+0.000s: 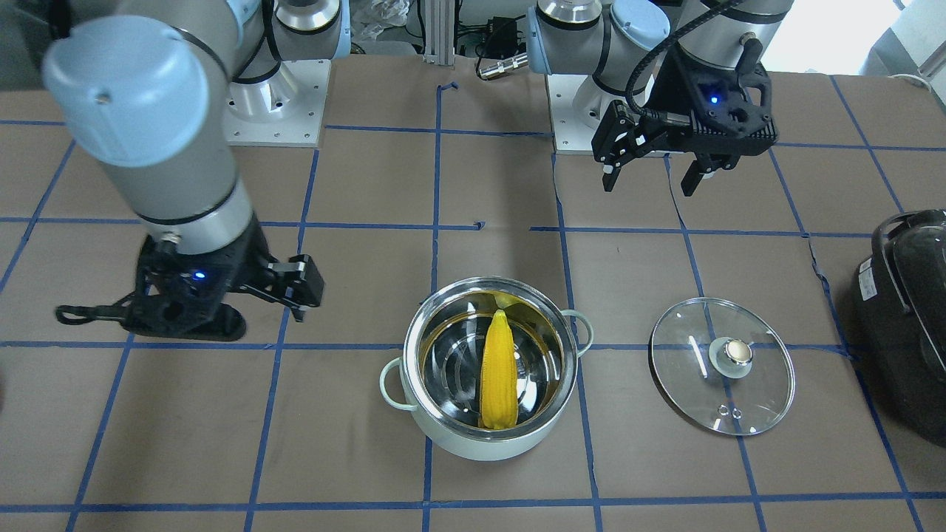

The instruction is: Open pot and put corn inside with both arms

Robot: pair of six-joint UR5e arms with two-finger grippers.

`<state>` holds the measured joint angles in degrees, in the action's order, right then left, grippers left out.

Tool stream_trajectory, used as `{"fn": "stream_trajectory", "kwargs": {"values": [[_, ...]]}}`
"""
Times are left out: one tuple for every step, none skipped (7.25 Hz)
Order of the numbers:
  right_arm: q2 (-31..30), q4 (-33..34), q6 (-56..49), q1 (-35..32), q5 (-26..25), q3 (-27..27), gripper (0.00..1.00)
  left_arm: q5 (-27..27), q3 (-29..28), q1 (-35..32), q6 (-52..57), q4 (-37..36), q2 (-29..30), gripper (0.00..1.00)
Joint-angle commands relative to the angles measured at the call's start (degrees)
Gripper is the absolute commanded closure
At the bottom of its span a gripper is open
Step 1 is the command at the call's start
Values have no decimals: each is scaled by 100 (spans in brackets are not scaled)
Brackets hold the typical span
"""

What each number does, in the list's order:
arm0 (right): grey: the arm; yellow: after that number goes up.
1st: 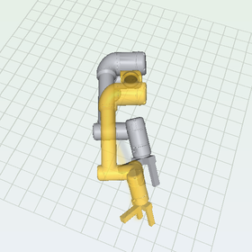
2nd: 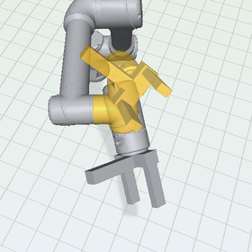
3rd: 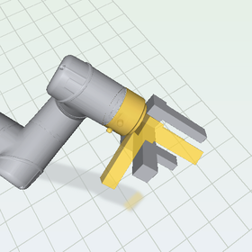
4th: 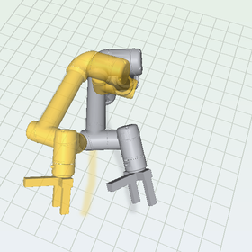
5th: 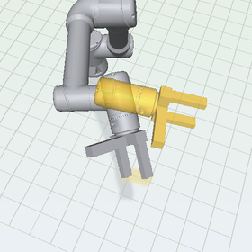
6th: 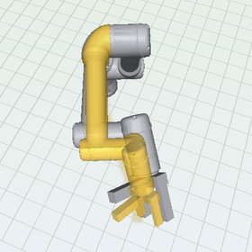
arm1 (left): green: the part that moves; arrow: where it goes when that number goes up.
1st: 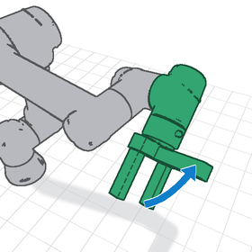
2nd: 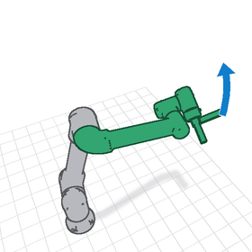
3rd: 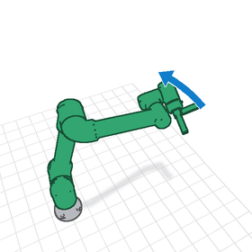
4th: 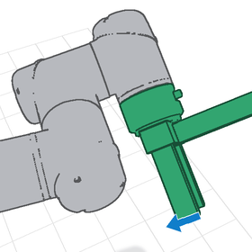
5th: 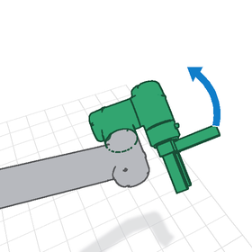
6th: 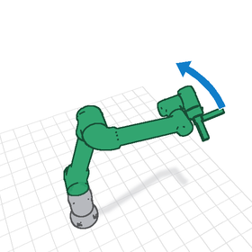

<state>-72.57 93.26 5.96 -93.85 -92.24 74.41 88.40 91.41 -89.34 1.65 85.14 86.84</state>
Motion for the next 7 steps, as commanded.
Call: {"fn": "stream_trajectory", "kwargs": {"values": [[-1098,122,-1058,979,13,1342,0,10,-9,-22,64,-172,0,0],[-1528,357,-914,966,-5,1774,0,2,-35,-4,55,-191,78,0],[-1706,307,-495,931,13,1927,0,245,-201,-4,55,-200,236,0],[-1726,229,-317,817,-92,1928,0,457,-594,-30,47,-113,464,0],[-1735,193,-263,720,-84,1937,0,433,-868,-30,12,62,614,0],[-1717,193,-245,484,-101,1928,0,424,-862,-57,-32,55,641,0],[-1726,88,-236,369,-93,1859,0,215,-844,-66,-41,55,607,0]]}}
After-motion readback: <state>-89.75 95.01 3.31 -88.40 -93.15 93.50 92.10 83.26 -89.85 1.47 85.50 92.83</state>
